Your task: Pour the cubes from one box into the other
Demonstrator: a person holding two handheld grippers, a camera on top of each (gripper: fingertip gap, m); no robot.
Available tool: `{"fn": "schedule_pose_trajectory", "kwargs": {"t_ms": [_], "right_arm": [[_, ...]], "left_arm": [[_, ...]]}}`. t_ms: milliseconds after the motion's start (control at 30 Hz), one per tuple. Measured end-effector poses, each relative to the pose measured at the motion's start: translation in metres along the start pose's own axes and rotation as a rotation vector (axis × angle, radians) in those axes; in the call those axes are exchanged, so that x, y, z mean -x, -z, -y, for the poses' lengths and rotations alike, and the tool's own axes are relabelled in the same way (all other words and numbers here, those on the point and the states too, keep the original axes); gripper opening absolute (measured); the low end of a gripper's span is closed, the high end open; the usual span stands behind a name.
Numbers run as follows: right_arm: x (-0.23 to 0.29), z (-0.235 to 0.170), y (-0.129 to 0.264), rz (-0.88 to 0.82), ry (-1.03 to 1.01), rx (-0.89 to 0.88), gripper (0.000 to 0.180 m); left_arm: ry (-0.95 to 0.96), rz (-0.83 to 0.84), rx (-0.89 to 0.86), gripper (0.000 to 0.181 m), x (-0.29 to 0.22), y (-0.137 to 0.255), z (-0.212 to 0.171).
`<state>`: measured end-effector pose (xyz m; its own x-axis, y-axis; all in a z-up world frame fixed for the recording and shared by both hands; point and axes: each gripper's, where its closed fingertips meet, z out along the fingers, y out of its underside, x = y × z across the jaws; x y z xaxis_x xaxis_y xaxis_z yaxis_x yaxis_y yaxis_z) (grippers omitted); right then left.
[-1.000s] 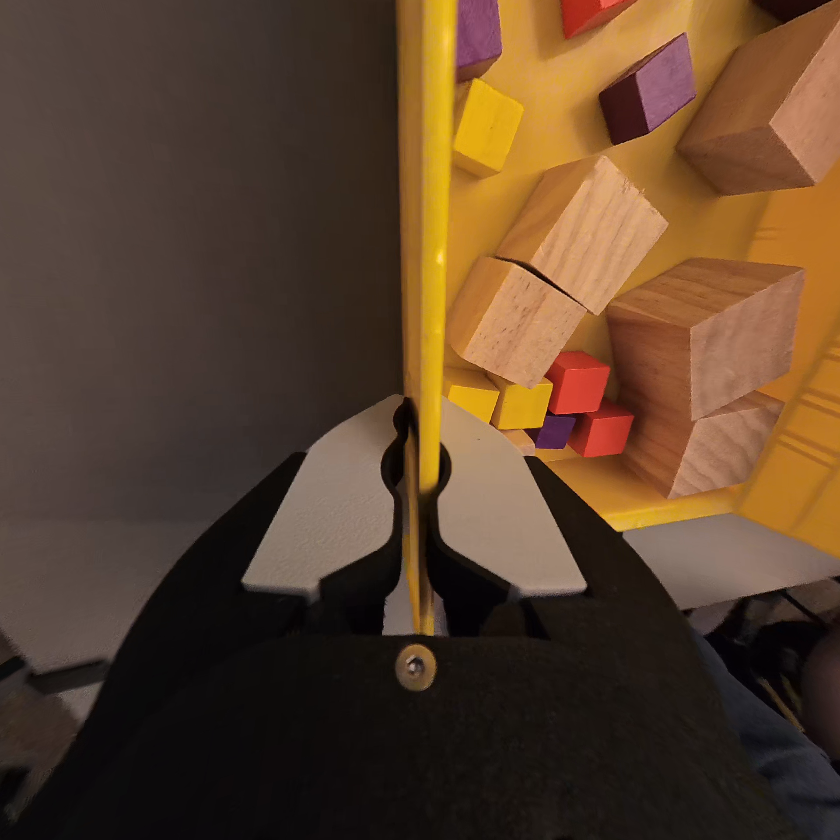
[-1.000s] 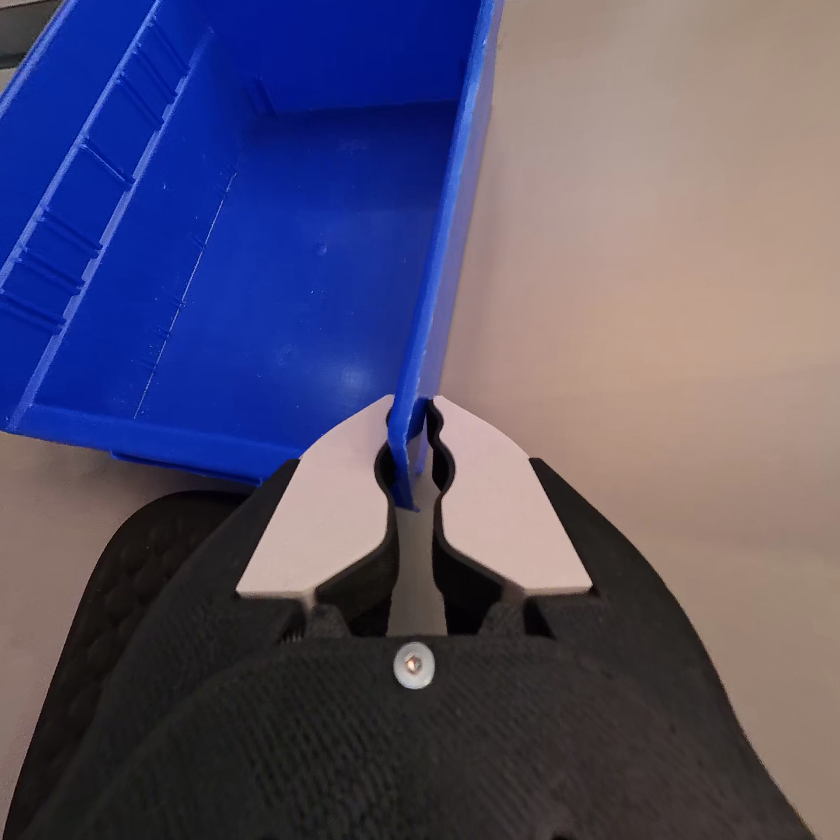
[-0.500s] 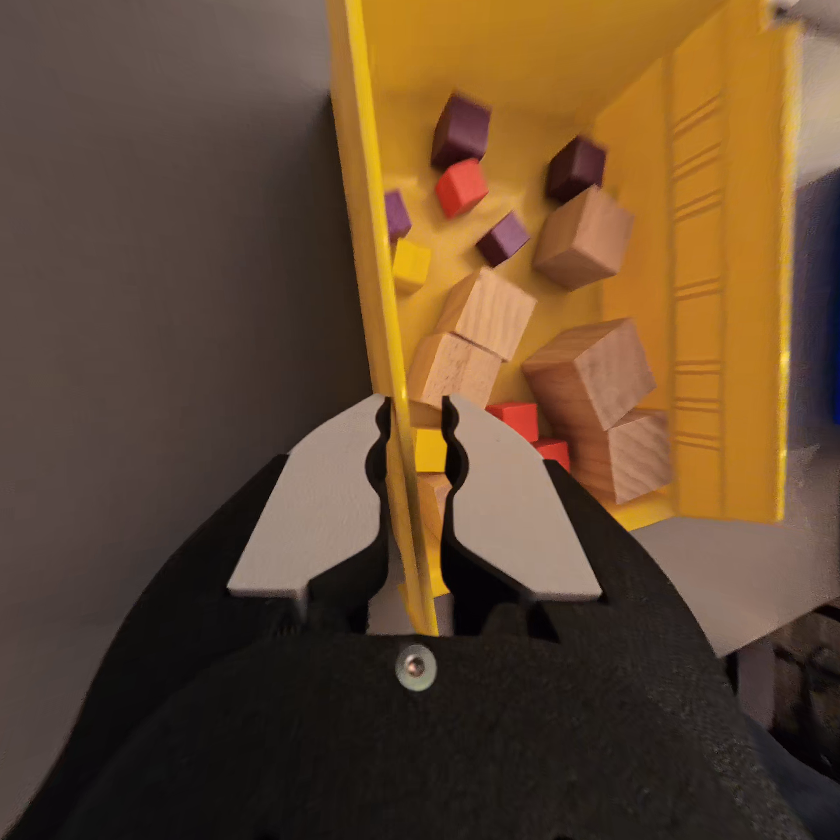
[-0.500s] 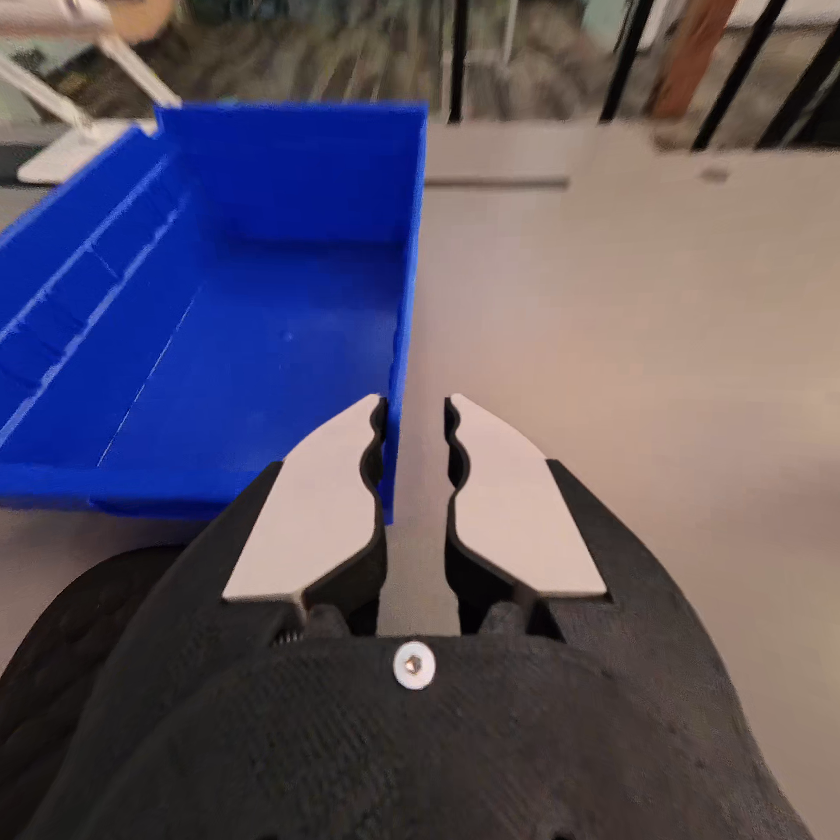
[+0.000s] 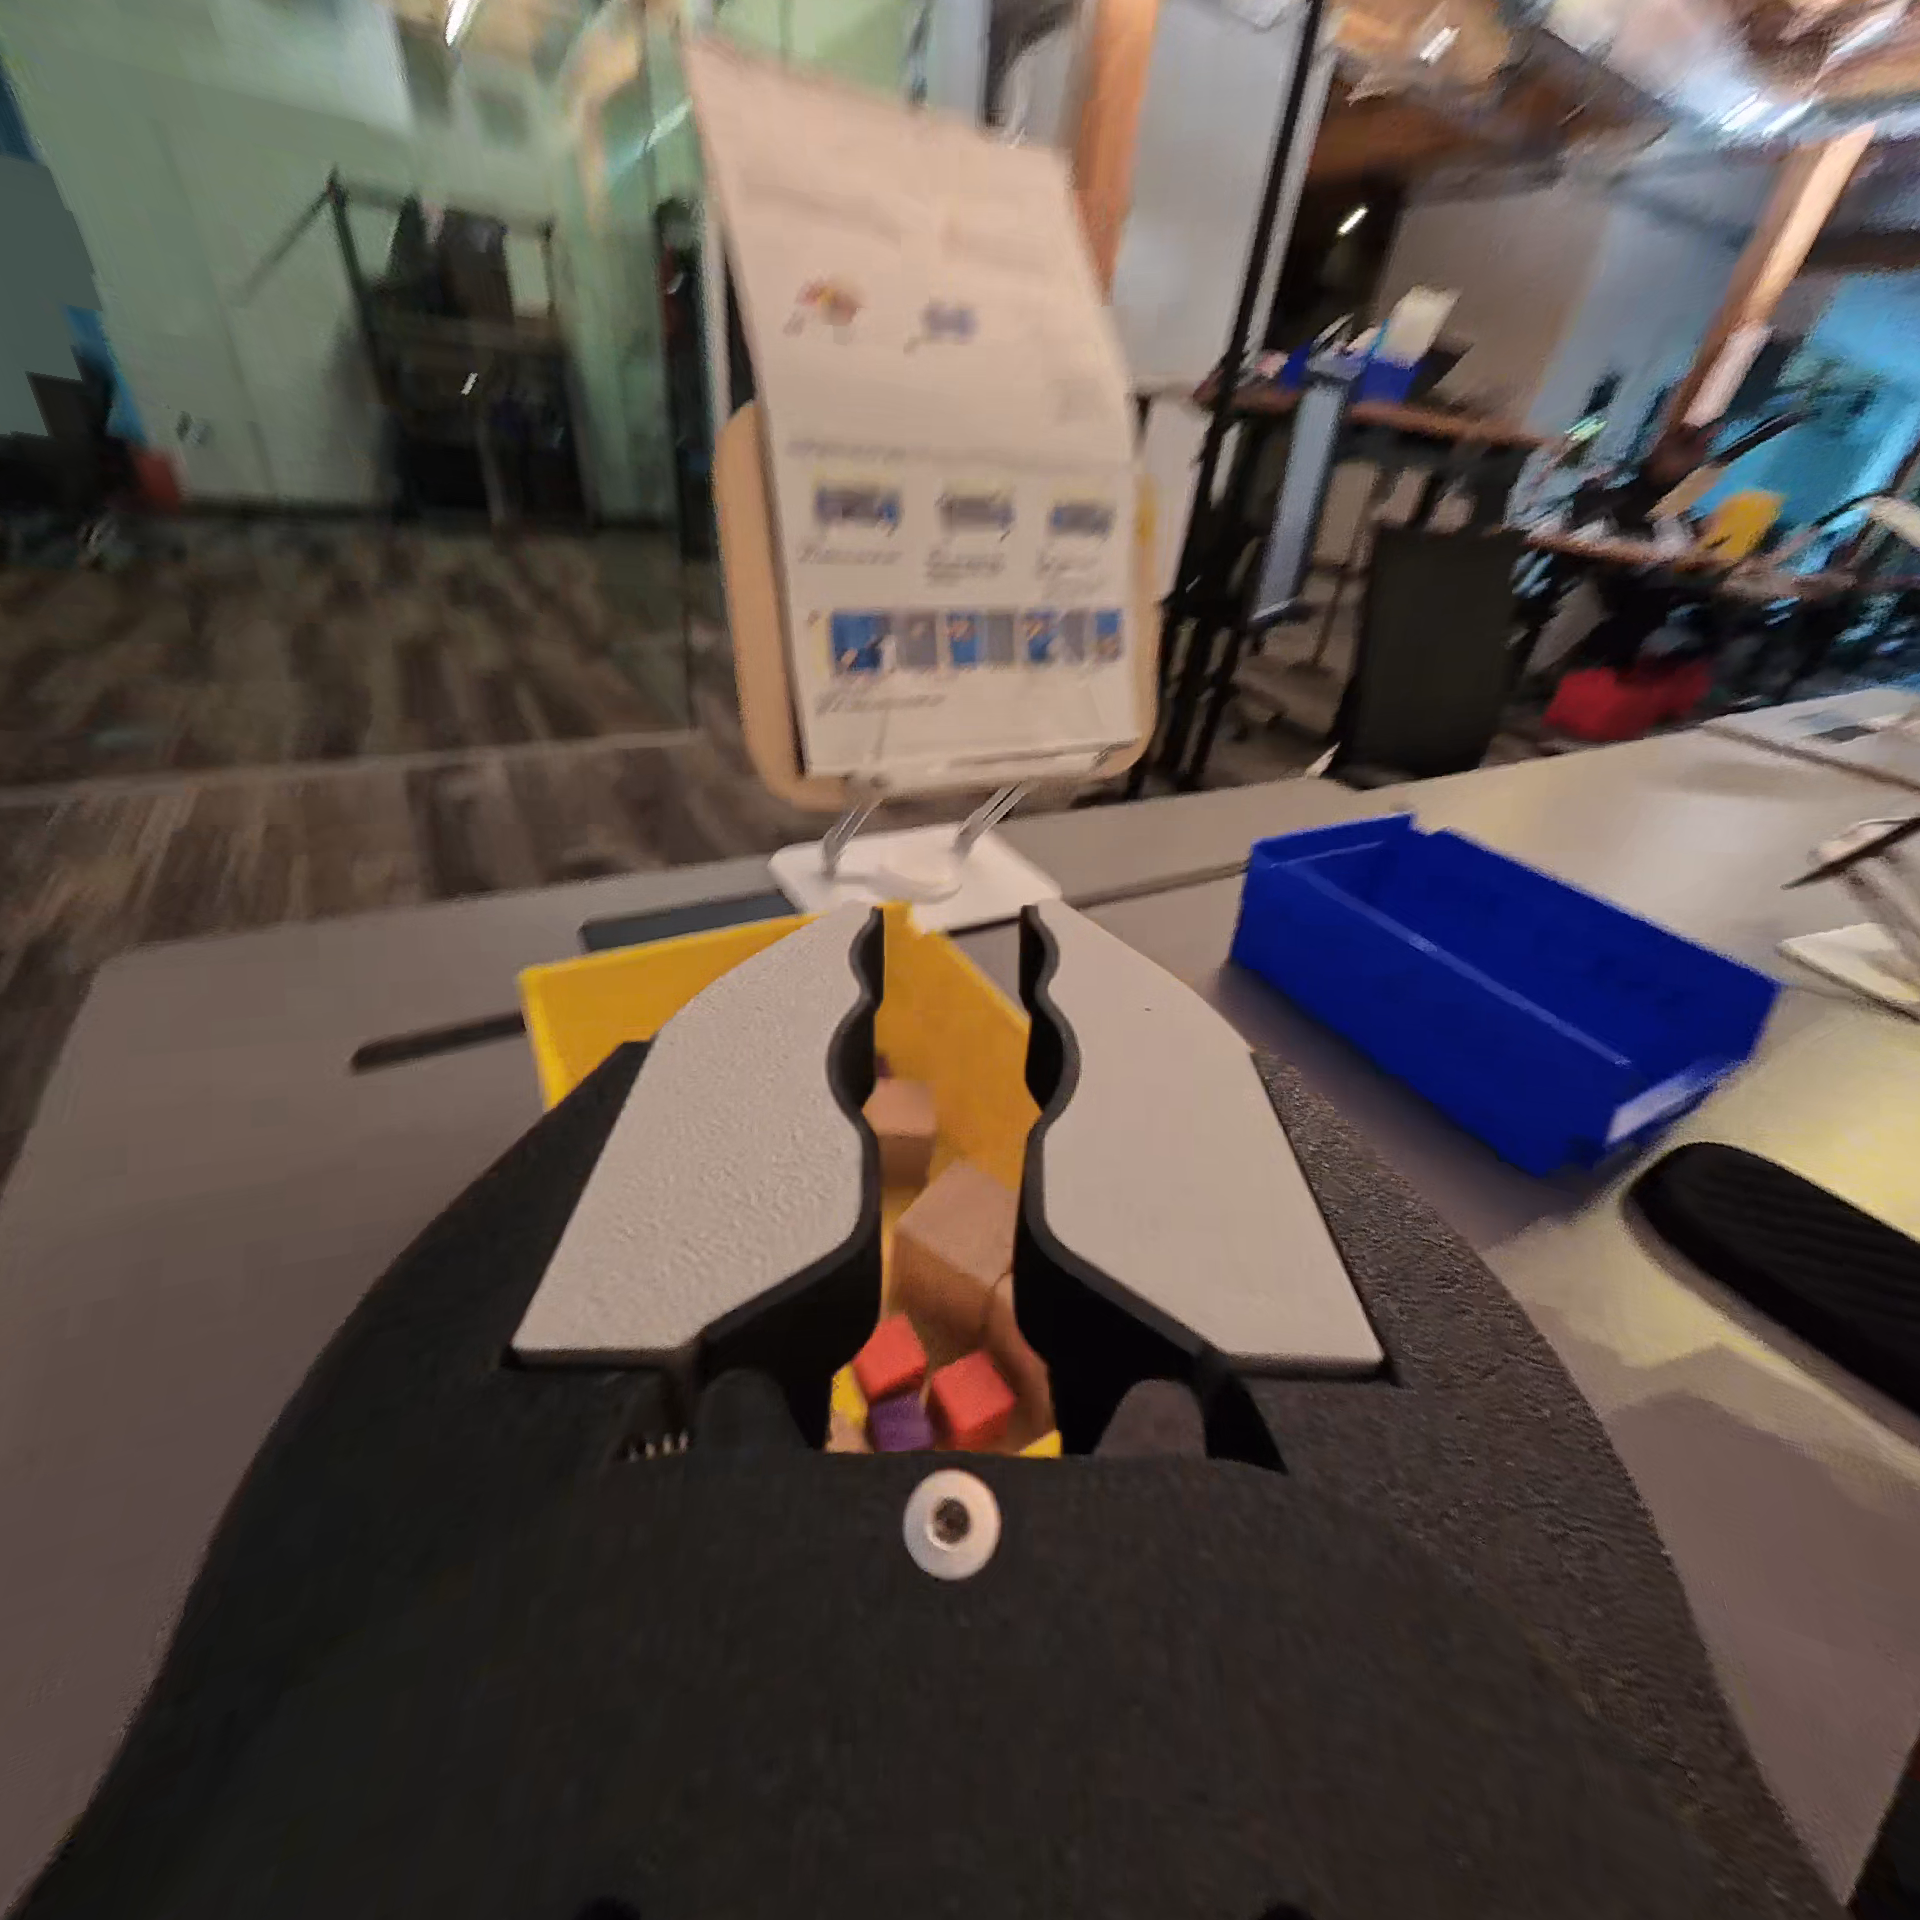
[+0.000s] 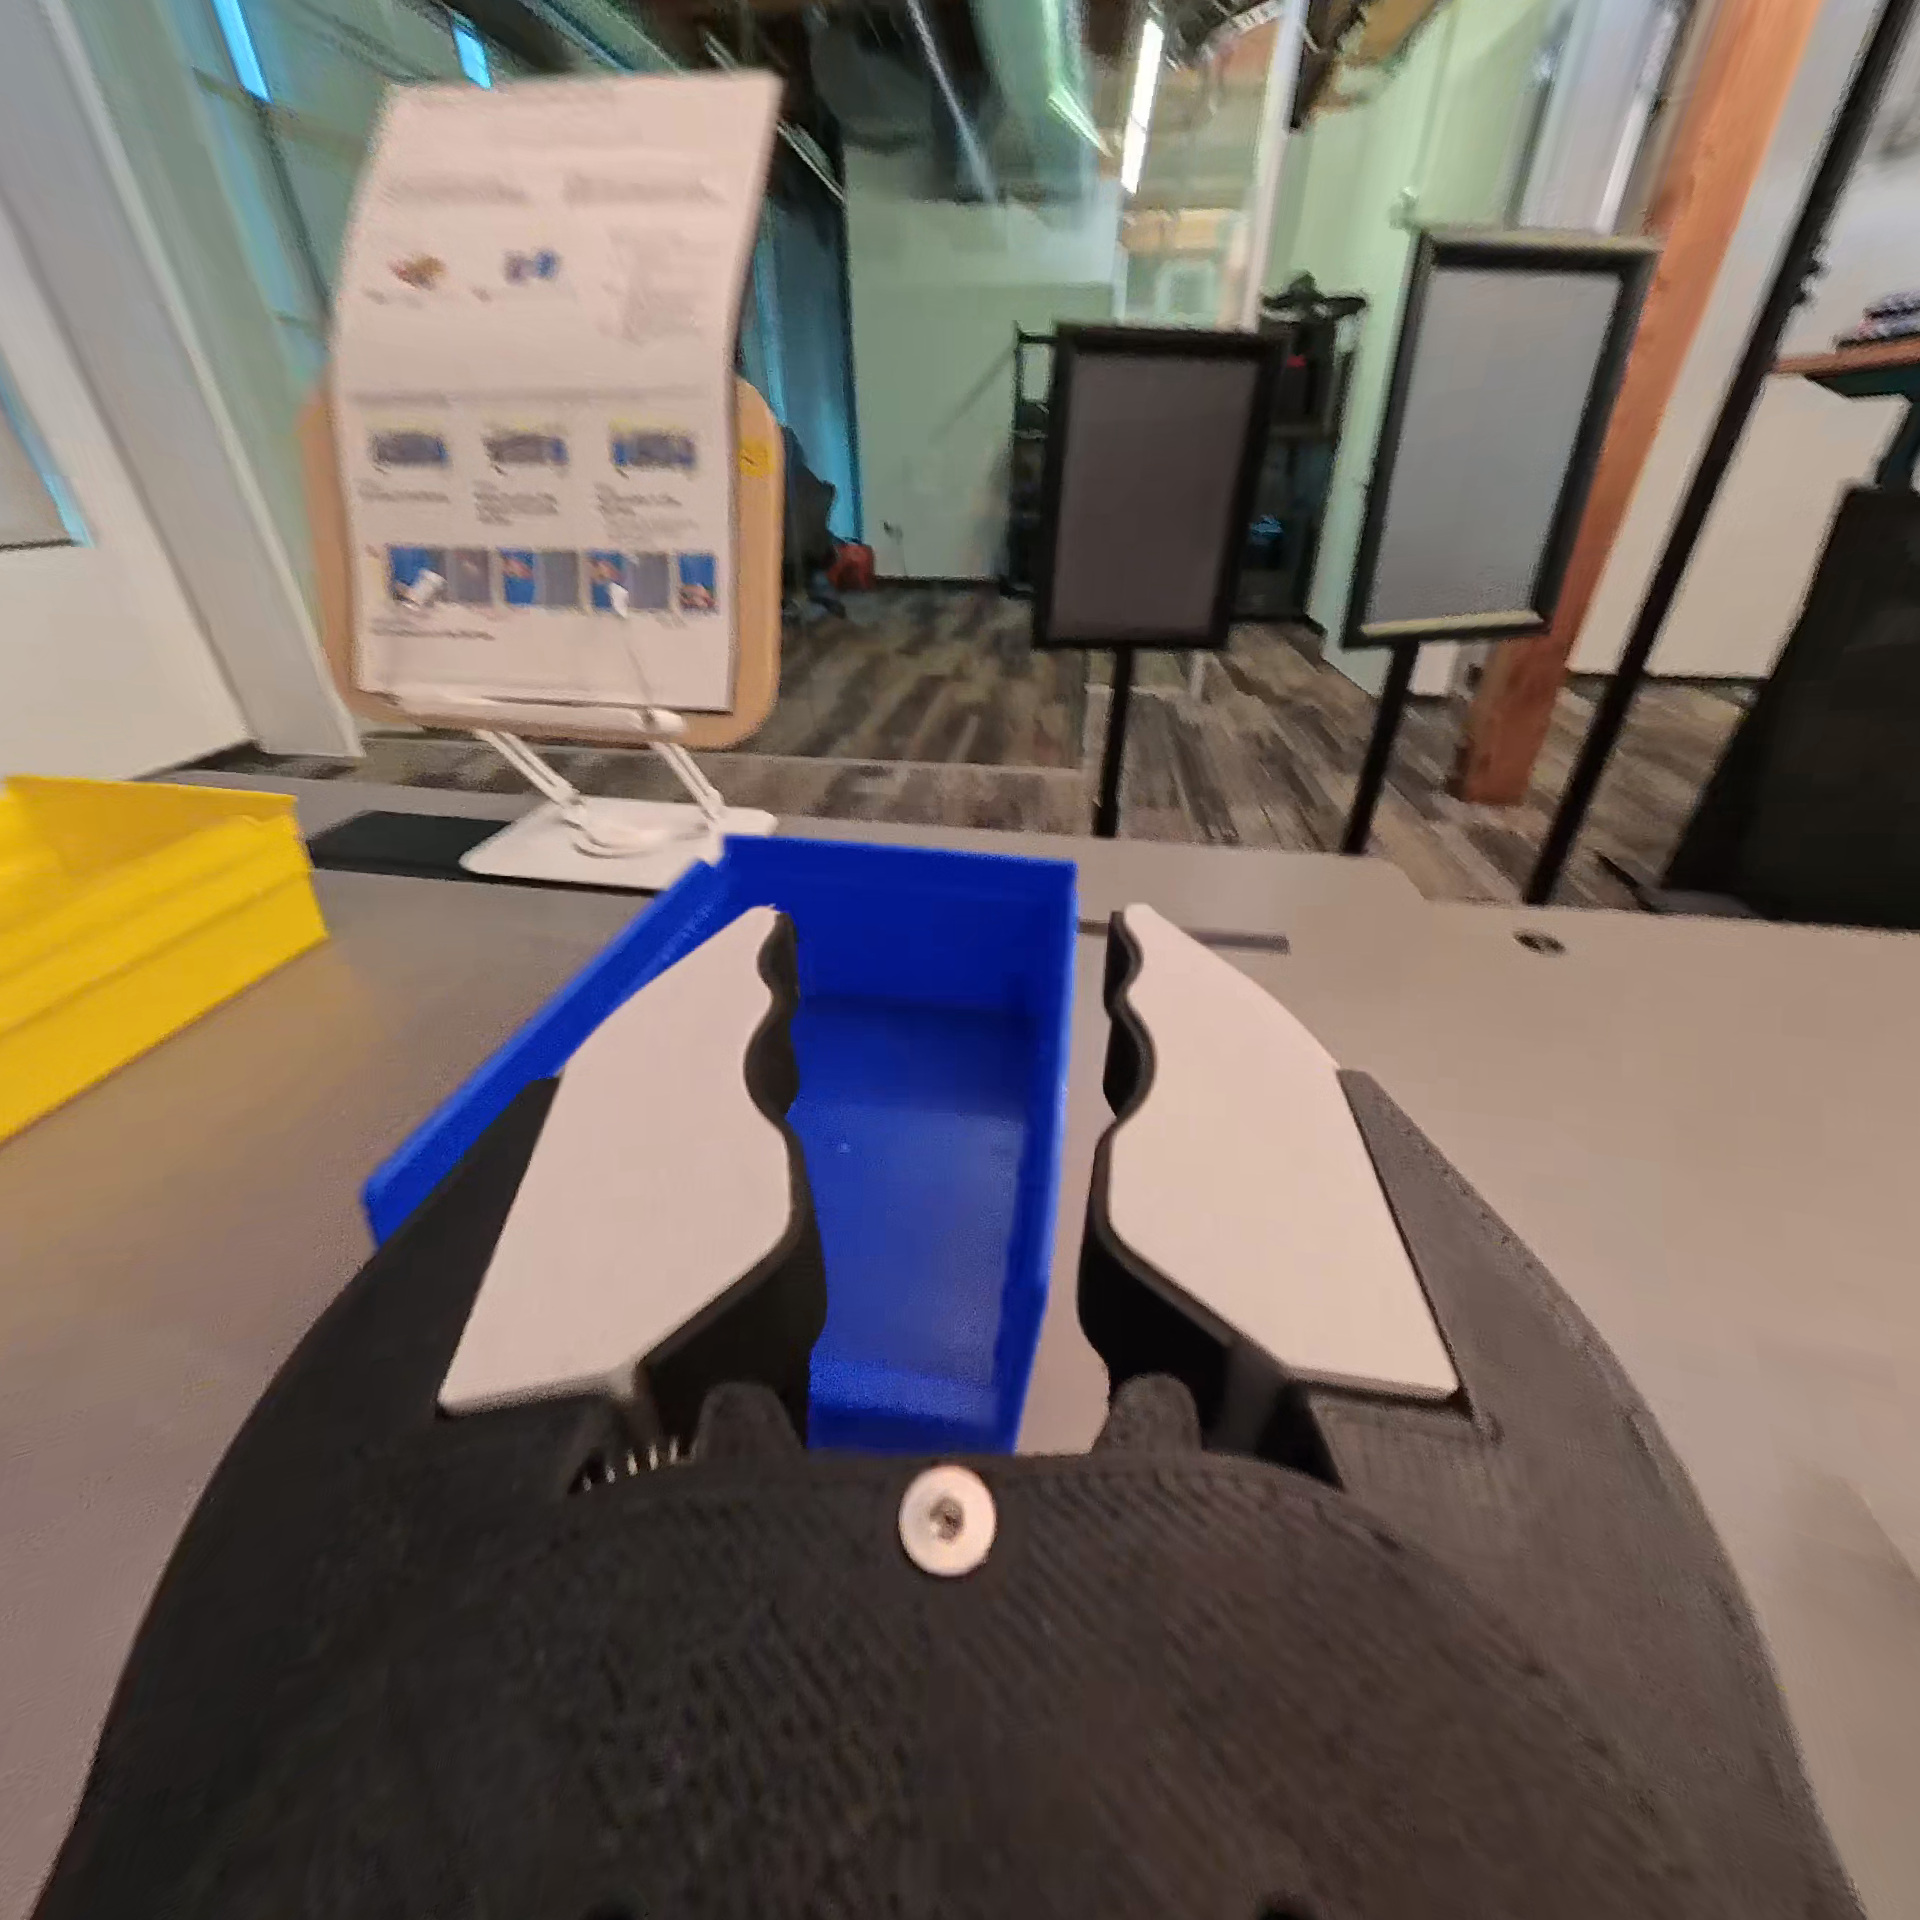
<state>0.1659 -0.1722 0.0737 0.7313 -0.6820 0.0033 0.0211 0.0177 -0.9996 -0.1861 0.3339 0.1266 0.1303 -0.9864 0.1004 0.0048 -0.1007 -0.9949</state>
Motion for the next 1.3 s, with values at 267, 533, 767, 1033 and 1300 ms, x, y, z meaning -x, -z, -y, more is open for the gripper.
{"fn": "schedule_pose_trajectory", "kwargs": {"t_ms": [267, 533, 767, 1033, 1300], "right_arm": [[0.037, 0.077, -0.012, 0.195, 0.061, -0.153, 0.061], [0.072, 0.137, -0.063, 0.276, 0.164, -0.197, 0.0], [0.086, 0.141, -0.131, 0.244, 0.168, -0.281, 0.0], [0.094, 0.036, -0.215, 0.23, 0.212, -0.069, 0.0], [0.101, 0.051, -0.208, 0.151, 0.154, -0.228, 0.014]], "left_arm": [[0.012, -0.274, -0.06, 0.023, -0.067, -0.008, 0.016], [0.007, -0.284, -0.172, 0.022, -0.084, -0.049, 0.055], [-0.035, -0.267, -0.195, 0.015, -0.068, -0.116, 0.071], [-0.134, -0.052, 0.125, 0.002, -0.018, -0.186, -0.04], [-0.227, 0.043, 0.213, 0.017, -0.021, -0.197, -0.058]]}}
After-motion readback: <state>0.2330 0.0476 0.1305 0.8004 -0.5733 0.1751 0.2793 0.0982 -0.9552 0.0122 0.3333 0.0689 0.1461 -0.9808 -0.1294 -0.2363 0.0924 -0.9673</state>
